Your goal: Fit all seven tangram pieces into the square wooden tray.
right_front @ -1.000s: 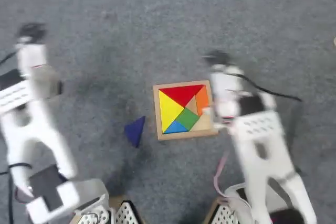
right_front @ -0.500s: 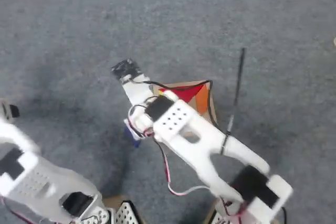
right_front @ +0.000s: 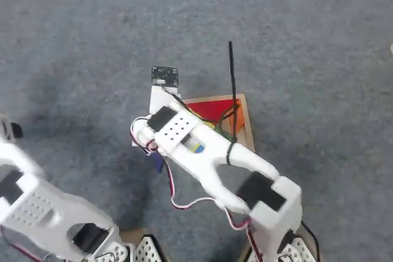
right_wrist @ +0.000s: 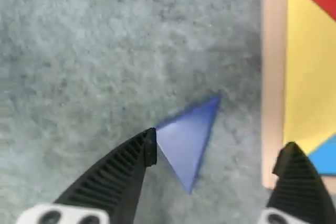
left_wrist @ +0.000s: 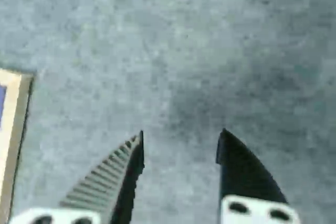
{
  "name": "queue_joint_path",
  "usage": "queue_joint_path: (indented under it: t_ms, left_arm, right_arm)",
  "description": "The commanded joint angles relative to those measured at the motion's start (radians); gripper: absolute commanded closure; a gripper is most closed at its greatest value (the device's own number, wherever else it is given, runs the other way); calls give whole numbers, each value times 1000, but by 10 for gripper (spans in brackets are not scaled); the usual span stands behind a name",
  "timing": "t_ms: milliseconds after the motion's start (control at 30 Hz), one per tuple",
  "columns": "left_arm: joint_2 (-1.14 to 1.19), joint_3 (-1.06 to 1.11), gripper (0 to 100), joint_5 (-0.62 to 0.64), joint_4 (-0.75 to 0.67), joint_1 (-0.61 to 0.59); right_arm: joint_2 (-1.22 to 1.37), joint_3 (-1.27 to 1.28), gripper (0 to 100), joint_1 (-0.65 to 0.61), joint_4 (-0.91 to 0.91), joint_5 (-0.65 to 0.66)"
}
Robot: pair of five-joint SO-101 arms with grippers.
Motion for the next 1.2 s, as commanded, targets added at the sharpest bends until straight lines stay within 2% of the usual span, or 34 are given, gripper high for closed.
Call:
queue_joint_path:
  t_ms: [0,367,633,733,967,1167]
  left_arm:
    - [-9,-45,775,-8,-15,-2]
    - [-9,-45,775,-6,-17,2]
    - [-11,-45,775,-6,-14,2]
    - [-11,-45,775,-5,-14,2]
    - [-11,-45,775,-5,-14,2]
    - [-9,-44,775,-5,-15,2]
  right_arm:
    - [22,-84,674,-21,-19,52]
    - [51,-89,678,-96,-28,107]
    - [84,-91,683,-91,-42,107]
    - [133,-101,732,-81,-71,115]
    - [160,-187,738,-73,2,161]
    - [160,-187,742,-41,5,115]
